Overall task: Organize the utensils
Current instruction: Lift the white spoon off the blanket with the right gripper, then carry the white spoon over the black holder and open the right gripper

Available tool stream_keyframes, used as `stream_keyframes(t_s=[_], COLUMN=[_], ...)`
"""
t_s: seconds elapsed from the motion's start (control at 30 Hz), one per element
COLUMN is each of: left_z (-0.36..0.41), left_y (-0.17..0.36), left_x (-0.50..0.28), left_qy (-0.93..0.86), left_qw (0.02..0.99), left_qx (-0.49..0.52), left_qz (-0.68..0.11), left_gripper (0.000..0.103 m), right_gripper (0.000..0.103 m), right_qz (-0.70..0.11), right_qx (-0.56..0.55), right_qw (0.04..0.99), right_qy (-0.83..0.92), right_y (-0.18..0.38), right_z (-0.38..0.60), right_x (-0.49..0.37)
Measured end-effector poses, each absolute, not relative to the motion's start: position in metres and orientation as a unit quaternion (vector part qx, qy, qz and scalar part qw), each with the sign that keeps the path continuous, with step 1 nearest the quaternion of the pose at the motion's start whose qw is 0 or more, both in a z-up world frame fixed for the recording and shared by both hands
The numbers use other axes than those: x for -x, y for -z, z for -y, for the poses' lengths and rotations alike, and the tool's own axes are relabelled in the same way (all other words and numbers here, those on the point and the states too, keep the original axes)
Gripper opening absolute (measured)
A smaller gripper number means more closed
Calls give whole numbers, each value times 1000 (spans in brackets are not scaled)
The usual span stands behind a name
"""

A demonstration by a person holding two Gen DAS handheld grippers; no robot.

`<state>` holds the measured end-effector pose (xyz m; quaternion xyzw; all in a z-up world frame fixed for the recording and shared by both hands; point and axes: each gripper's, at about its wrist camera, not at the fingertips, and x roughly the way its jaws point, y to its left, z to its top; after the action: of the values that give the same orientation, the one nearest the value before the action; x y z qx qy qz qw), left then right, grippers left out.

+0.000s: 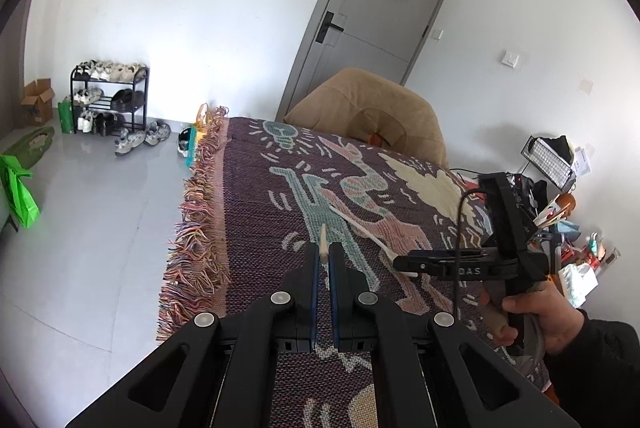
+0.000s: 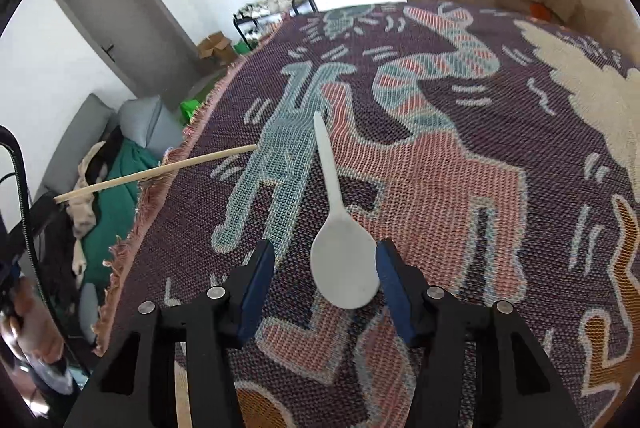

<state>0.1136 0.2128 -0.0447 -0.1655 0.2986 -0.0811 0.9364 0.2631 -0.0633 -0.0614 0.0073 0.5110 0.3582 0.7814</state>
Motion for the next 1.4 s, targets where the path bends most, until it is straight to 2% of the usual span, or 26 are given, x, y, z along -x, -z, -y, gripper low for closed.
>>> stream_keyframes(t_s=[0.27,0.53,0.7,1.07,1.17,1.2,1.27,1.4], left_z=[-208,-209,-213,-216,-215,-214,-213,-209], left_y=[46,44,44,47,47,47,46,45], left_x=[-118,-114,-112,-114,-114,-114,-115,-113], left_qy=[86,85,82,82,84,85,86,89], left_qw=[935,936,936,935,934,934,934,935], left_qx=[167,166,167,173,174,175,175,170], left_qz=[-300,-298,-298,-300,-299,-299,-298,-299], left_gripper=[4,4,4,4,4,4,4,4], right_gripper=[53,33,33,30,30,28,11,6], right_qz=[-534,-530,-516,-547,-543,-539,-535,-530], right_qx=[-96,-50,-66,-99,-79,-68,-51,-50], right_qw=[768,785,790,764,771,776,784,784], right_qy=[-341,-316,-325,-326,-323,-320,-312,-318], right_y=[76,73,63,81,79,78,79,80], right_z=[94,77,77,82,76,73,69,72], right_x=[-266,-262,-269,-263,-257,-256,-255,-256])
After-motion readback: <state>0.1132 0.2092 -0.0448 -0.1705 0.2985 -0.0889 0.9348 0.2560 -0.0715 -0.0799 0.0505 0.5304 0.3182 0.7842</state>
